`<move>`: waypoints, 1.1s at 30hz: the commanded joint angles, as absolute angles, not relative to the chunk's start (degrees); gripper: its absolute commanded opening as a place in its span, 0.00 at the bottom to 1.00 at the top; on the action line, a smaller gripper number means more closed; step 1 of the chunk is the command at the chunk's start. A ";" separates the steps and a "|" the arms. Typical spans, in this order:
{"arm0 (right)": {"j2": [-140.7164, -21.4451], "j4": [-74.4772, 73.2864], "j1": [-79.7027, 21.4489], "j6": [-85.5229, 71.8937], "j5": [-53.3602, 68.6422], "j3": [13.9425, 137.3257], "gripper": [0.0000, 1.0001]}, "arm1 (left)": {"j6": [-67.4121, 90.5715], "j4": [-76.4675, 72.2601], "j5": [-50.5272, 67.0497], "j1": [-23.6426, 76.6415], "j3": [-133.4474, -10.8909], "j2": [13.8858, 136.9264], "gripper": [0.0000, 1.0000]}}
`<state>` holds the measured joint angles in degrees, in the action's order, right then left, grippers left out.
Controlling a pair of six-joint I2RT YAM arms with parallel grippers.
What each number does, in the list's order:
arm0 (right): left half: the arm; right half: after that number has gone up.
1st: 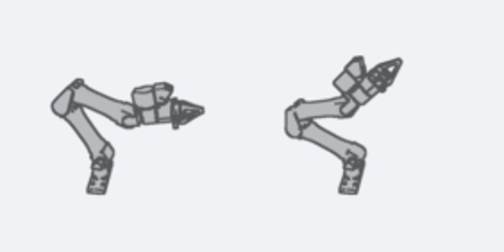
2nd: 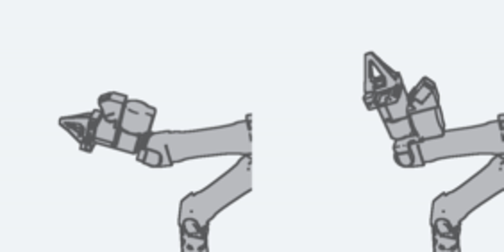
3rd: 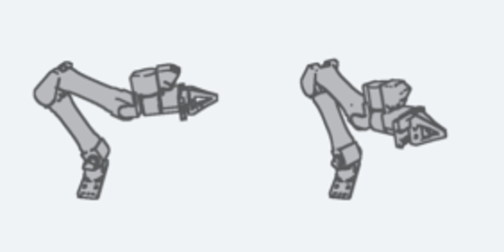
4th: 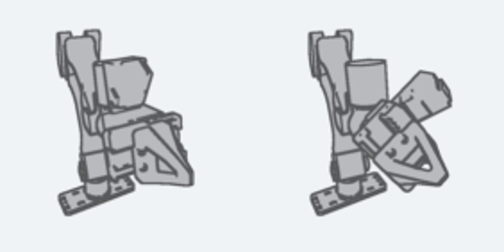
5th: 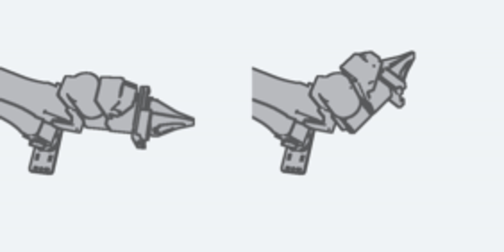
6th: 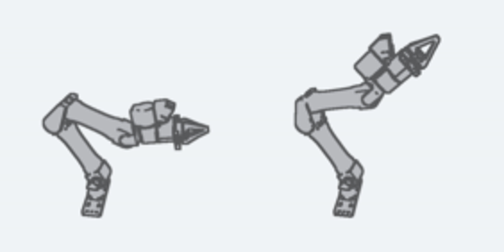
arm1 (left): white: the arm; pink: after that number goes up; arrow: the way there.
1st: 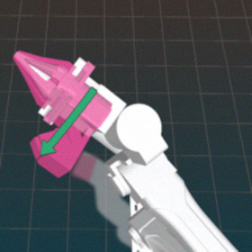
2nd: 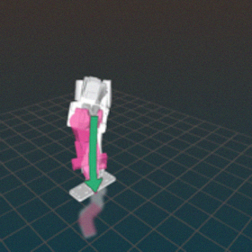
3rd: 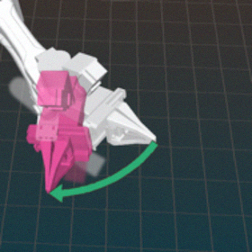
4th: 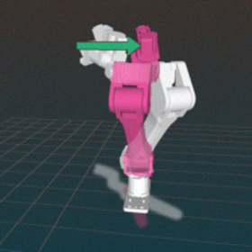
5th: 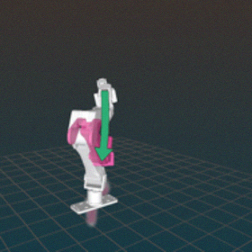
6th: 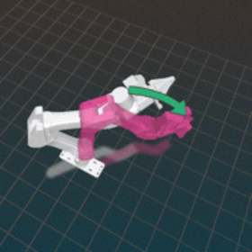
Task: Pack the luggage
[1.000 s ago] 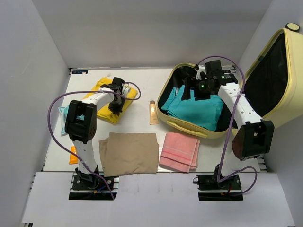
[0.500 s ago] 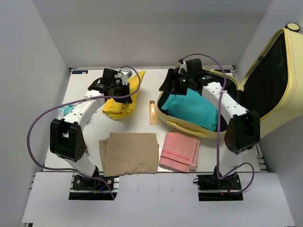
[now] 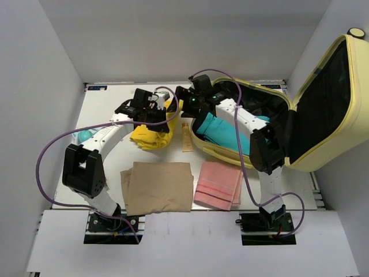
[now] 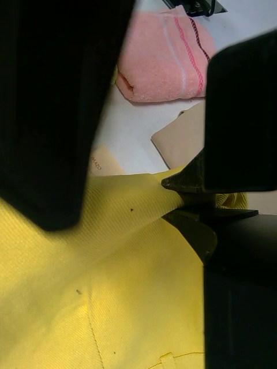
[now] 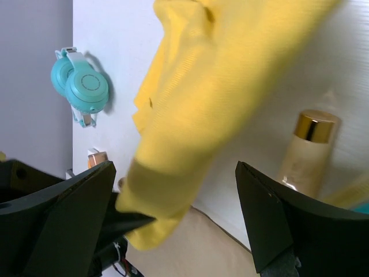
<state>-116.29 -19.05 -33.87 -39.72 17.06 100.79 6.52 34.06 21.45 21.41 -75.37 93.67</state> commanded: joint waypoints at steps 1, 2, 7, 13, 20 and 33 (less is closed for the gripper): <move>-118.56 -17.40 -35.67 -41.31 16.08 105.02 0.91 | 6.42 30.41 24.87 22.85 -76.03 89.04 0.00; -119.35 -17.92 -35.94 -40.87 15.47 105.99 0.91 | 5.72 30.32 24.87 23.03 -76.11 89.03 0.00; -121.03 -20.47 -37.96 -40.78 15.21 105.56 0.91 | 5.62 30.32 23.03 24.52 -75.94 88.16 0.00; -117.34 -23.11 -39.20 -39.38 14.94 99.58 0.66 | 7.64 29.00 22.41 25.14 -75.85 87.63 0.00; -113.73 -20.83 -38.67 -37.54 15.73 99.05 0.00 | 6.24 30.06 23.38 26.80 -75.85 84.73 0.93; -107.71 -40.17 -28.31 -23.47 20.57 112.34 0.00 | 5.36 43.50 5.45 25.41 -75.06 76.82 1.00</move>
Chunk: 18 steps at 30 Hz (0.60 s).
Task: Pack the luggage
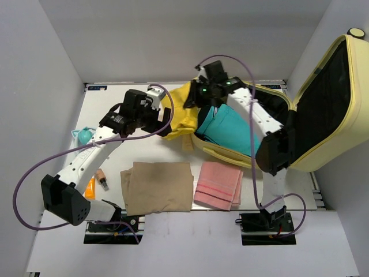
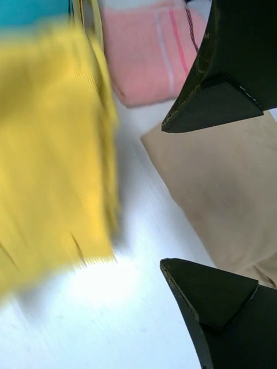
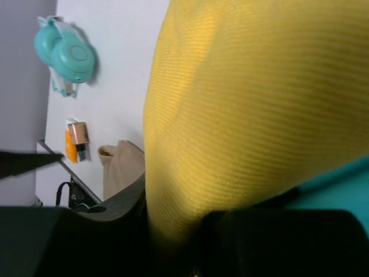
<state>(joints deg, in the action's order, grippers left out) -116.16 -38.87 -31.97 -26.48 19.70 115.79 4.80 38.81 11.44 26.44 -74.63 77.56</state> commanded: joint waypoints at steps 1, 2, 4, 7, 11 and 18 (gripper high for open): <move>-106.27 -38.77 -26.82 -23.64 20.22 110.58 0.00 | 5.62 43.68 5.19 24.70 -74.71 76.90 1.00; -103.82 -38.50 -25.76 -22.51 18.74 105.95 0.00 | 6.32 43.94 4.92 24.52 -74.71 77.08 1.00; -100.82 -39.02 -23.74 -21.19 17.67 103.63 0.00 | 6.68 44.30 4.75 23.47 -74.79 77.43 1.00; -99.49 -45.51 -19.97 -17.85 15.82 102.31 0.00 | 7.21 45.00 4.83 22.77 -75.32 78.57 1.00; -97.91 -46.59 -15.92 -16.70 12.92 97.22 0.00 | 7.64 46.14 5.01 21.80 -76.46 80.50 1.00; -96.15 -46.93 -8.19 -11.69 13.44 91.41 0.00 | 6.95 47.90 5.01 21.27 -78.92 83.49 1.00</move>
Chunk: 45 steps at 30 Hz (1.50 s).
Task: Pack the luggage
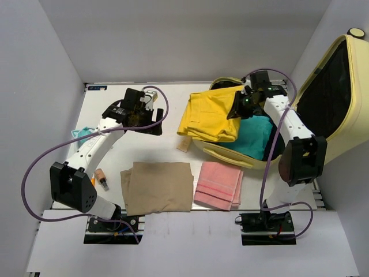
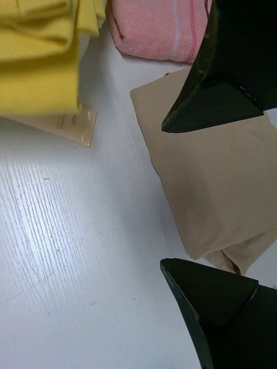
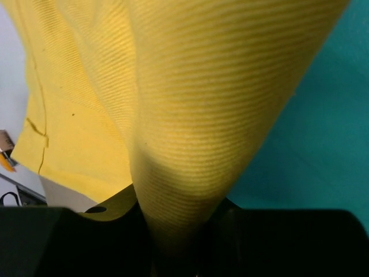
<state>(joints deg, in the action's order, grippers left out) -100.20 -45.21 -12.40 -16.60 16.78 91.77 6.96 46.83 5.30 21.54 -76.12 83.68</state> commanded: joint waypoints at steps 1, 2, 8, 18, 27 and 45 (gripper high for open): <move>-96.24 -47.02 -7.65 -11.52 13.45 91.15 0.00 | 6.86 47.99 4.92 21.36 -79.01 84.19 1.00; -95.98 -47.20 -7.12 -10.90 13.71 90.10 0.00 | 6.68 48.25 4.83 21.27 -79.19 84.29 1.00; -96.15 -47.72 -3.17 -6.95 17.40 85.96 0.00 | 5.54 48.51 5.10 21.18 -80.06 86.31 1.00; -97.47 -47.72 3.07 -3.78 16.35 81.30 0.00 | 4.84 50.36 5.18 21.18 -81.91 90.35 1.00; -101.16 -50.87 4.83 1.39 15.03 87.09 0.73 | 4.39 51.24 5.19 21.18 -83.14 91.14 1.00; -88.51 -54.24 0.18 -2.28 22.23 82.45 0.50 | 7.03 51.86 3.69 21.09 -78.05 83.95 1.00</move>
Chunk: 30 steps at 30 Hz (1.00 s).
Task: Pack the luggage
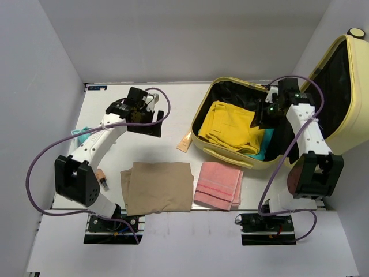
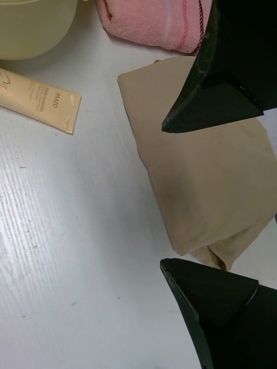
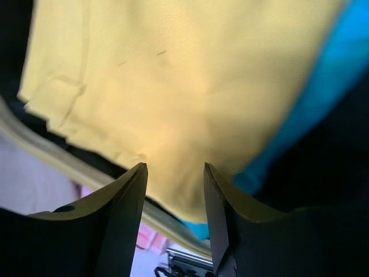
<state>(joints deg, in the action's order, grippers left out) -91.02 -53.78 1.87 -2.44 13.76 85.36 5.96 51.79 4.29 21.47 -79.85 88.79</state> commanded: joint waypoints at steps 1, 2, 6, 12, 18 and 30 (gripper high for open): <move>-87.72 -53.53 0.09 -3.24 21.98 78.96 0.50 | 7.64 51.77 3.95 21.09 -77.52 83.67 1.00; -87.45 -53.35 0.09 -3.43 22.23 77.79 0.50 | 7.82 51.94 4.04 21.09 -76.39 83.50 1.00; -88.85 -51.95 -1.76 -5.09 22.16 69.81 0.47 | 11.50 53.52 5.62 21.09 -74.01 81.75 1.00; -91.93 -48.42 -1.32 -10.28 11.44 65.30 0.51 | 14.58 55.10 7.39 24.25 -67.42 78.75 1.00; -85.89 -47.99 -1.76 -9.40 14.94 72.67 0.66 | 21.96 56.25 3.17 35.92 -63.64 76.73 1.00; -76.12 -46.85 -1.67 -18.10 1.76 70.40 0.83 | 38.05 55.64 -13.71 58.18 -71.19 88.85 0.96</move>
